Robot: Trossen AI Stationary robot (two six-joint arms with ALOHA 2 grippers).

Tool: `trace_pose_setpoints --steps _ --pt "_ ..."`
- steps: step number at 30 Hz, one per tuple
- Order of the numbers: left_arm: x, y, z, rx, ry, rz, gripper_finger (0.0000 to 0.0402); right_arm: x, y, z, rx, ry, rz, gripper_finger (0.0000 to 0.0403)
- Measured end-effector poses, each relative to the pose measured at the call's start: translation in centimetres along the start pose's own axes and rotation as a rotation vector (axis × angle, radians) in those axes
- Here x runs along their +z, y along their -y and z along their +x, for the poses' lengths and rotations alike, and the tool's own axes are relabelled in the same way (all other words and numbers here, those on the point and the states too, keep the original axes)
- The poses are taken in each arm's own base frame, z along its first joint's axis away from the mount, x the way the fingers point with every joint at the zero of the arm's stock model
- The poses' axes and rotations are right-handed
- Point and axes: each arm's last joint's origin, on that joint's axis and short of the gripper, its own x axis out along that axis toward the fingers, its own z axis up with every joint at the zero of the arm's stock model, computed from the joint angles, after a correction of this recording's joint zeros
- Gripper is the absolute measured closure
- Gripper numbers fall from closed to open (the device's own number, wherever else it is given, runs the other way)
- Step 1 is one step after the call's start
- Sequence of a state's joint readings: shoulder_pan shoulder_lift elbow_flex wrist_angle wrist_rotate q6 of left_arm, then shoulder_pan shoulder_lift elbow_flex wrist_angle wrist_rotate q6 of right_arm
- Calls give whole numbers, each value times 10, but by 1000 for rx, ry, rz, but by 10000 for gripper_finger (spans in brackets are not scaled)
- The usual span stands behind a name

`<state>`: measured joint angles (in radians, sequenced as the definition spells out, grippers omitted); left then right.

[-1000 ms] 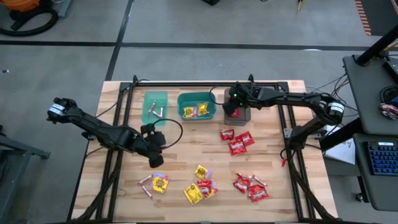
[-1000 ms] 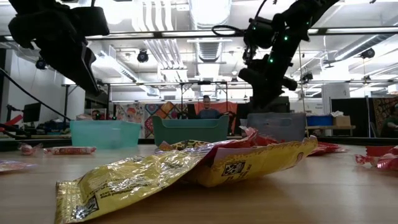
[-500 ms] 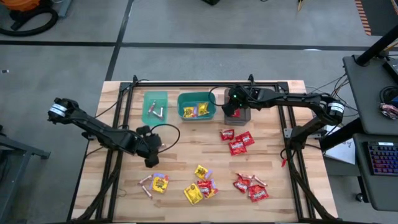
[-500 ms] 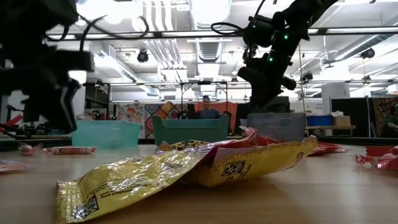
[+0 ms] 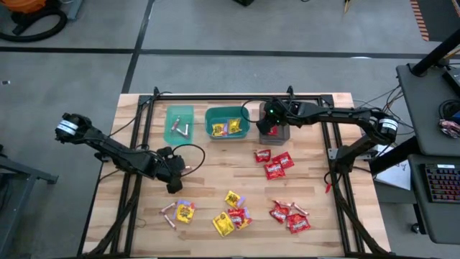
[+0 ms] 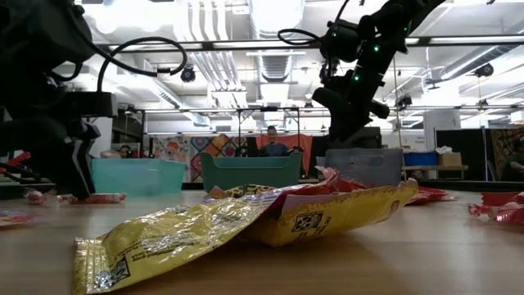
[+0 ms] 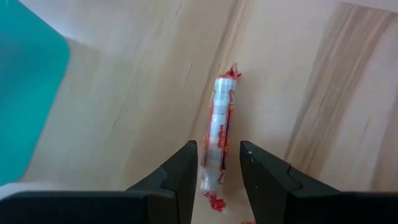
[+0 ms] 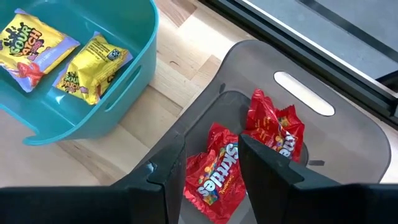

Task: Sort candy
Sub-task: Put the white candy into the blue bin

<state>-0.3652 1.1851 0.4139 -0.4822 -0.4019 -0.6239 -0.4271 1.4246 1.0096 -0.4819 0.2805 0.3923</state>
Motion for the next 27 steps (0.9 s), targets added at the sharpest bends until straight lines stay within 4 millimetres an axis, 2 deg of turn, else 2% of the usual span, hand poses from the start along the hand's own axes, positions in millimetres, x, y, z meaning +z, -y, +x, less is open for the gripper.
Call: trace_pose_setpoints --steps 15,27 --pt "-6 -2 5 -1 9 -28 300 0 0 0 1 0 0 264" --pt "-6 -2 5 -3 9 -29 369 0 0 0 1 1 -3 265"
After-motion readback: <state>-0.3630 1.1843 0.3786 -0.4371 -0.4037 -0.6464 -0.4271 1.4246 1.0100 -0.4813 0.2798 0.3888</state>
